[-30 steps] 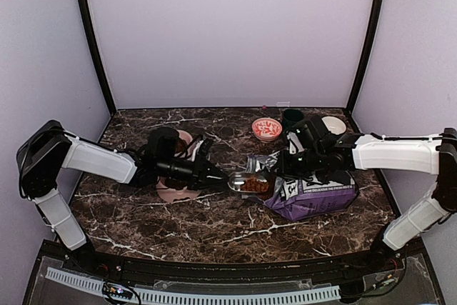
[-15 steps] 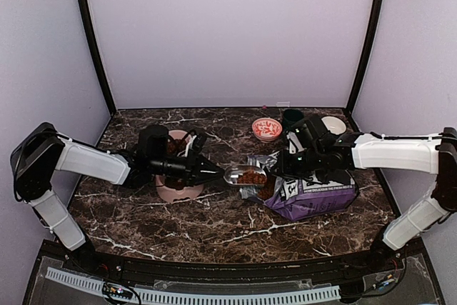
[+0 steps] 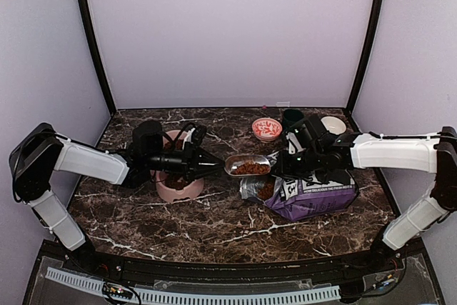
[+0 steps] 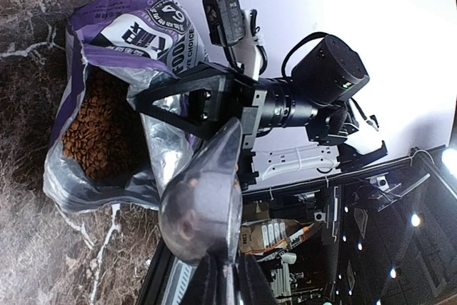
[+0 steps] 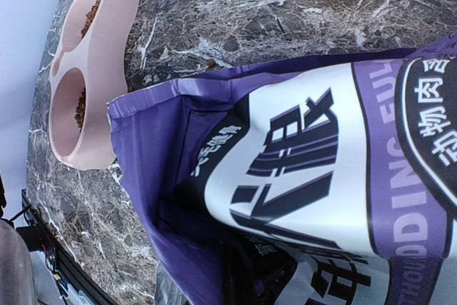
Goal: Serve the pet food
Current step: Collect the pet food from the pet food bag, then place the pet food in the pet food bowl.
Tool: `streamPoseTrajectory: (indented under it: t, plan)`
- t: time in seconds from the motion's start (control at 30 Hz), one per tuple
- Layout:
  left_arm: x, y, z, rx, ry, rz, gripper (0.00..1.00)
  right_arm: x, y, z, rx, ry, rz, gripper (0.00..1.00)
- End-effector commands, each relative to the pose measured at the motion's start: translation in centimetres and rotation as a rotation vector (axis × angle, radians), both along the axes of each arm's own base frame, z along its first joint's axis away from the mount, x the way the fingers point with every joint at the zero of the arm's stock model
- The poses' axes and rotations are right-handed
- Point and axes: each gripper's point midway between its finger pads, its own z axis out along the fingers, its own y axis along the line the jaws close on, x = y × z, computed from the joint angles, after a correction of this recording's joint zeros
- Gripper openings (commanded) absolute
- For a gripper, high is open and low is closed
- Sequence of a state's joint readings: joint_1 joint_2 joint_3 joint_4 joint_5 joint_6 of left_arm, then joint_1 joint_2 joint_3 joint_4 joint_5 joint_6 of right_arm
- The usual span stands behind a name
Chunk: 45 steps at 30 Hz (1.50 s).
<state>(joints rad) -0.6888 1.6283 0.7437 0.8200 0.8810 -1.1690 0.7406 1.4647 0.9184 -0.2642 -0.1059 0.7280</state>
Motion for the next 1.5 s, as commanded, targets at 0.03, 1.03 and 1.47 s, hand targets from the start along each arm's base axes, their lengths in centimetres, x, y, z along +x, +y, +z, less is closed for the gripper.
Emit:
streamPoseTrajectory:
  t: [0.03,1.03,1.47]
  plan:
    - [-0.7,0.2,4.3,-0.138,-0.065,-0.040,0.00,1.8,-0.4,0.8,0.000,-0.051,-0.048,0.00]
    - [2.1,9.9,3.1,0.002,-0.079,0.203,0.00,1.7,0.1,0.7,0.015,-0.043,-0.029,0.00]
    - [2.5,17.3,1.3,0.101,-0.050,0.365,0.00,1.9,0.3,0.3,0.012,-0.041,-0.022,0.00]
